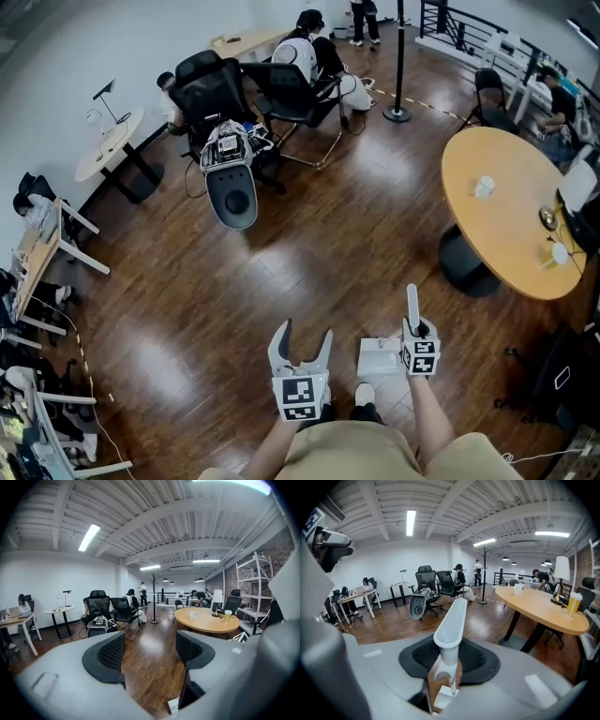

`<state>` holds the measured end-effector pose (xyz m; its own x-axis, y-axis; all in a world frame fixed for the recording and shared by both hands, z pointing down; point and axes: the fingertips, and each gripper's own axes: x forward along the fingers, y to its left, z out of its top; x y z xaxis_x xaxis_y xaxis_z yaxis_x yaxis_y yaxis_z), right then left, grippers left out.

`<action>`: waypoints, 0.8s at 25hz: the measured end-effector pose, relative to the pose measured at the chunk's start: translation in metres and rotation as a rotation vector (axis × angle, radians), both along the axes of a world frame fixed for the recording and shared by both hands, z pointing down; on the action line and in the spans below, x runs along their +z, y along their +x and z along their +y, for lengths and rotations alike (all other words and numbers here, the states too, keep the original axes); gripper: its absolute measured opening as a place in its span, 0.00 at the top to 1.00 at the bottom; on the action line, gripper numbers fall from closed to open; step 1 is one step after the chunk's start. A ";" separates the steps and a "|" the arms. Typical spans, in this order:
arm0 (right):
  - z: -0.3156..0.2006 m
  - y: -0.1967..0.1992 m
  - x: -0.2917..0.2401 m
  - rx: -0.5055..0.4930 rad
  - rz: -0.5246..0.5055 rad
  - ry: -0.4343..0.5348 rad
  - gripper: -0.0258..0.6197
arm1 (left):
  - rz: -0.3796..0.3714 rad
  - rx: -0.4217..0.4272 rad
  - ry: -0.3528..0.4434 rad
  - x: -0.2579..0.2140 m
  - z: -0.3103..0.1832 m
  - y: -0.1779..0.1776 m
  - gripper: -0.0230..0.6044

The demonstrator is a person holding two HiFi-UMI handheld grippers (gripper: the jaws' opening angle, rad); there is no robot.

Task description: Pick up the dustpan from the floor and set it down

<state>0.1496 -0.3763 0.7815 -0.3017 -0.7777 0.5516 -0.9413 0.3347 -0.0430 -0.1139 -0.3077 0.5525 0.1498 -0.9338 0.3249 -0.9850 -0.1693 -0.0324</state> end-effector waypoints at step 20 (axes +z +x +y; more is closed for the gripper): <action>0.008 -0.021 -0.345 0.038 -0.047 0.615 0.78 | 0.049 -0.017 0.173 -0.078 -0.028 -0.022 0.47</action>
<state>0.1286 -0.3687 0.4367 -0.2810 -0.9596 -0.0141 -0.9547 0.2780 0.1057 -0.1357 -0.3357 0.4747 0.1447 -0.9777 0.1521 -0.9889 -0.1482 -0.0119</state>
